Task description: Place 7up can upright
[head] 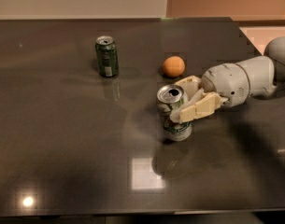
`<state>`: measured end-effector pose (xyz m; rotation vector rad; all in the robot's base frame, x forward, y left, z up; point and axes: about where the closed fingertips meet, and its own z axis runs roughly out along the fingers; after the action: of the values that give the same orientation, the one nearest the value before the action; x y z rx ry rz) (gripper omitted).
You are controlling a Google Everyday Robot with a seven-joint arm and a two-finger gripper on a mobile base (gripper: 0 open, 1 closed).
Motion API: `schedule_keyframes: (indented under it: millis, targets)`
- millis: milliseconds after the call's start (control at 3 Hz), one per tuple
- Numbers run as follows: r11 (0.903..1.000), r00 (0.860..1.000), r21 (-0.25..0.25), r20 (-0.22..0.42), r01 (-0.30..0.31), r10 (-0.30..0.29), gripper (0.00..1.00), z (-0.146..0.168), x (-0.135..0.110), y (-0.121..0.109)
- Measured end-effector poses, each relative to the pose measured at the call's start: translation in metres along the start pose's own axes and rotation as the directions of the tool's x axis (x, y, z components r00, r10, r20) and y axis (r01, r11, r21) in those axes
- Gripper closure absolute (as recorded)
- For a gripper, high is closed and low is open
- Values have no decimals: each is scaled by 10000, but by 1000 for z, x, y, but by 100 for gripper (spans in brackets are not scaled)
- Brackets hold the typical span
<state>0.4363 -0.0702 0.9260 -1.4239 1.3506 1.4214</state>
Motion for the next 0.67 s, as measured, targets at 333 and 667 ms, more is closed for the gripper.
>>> schedule_keyframes:
  millis: [333, 667]
  targets:
    - [9999, 9992, 127, 390, -38, 33, 100, -2, 4, -6]
    - [9999, 9973, 160, 739, 0, -12, 100, 0, 5, -12]
